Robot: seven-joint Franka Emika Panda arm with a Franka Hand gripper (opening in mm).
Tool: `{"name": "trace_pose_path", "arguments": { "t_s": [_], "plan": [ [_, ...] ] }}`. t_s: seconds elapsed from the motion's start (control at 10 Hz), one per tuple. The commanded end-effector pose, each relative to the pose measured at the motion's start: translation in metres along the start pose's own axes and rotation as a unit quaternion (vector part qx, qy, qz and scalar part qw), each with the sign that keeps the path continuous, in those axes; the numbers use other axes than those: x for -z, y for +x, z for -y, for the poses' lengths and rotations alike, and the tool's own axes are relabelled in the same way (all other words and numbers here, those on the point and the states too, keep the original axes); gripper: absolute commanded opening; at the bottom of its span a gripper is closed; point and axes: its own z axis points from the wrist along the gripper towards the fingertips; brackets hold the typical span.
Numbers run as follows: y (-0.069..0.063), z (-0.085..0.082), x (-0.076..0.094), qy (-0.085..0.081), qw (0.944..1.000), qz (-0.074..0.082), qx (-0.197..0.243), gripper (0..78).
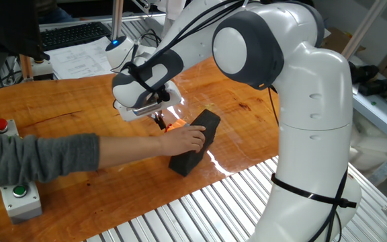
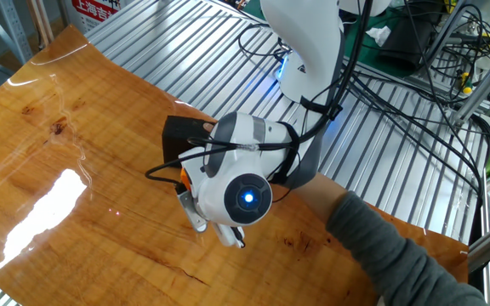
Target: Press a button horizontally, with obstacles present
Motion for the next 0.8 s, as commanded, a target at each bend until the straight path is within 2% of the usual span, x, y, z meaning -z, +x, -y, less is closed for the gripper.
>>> {"name": "trace_pose_path", "arguments": {
  "t_s": [0.1, 0.3, 0.6, 0.7, 0.8],
  "plan": [
    [0.004, 0.009, -0.013, 0.008, 0.9999, -0.007, -0.002, 0.0],
    [0.003, 0.009, -0.012, -0.001, 1.0000, -0.007, 0.001, 0.0],
    [-0.011, 0.003, 0.002, -0.024, 0.9997, -0.008, 0.006, 0.0],
    [-0.020, -0.002, 0.018, -0.052, 0.9985, -0.011, 0.012, 0.0],
    [-0.020, -0.002, 0.018, -0.052, 0.9985, -0.011, 0.012, 0.0]
  ]
}}
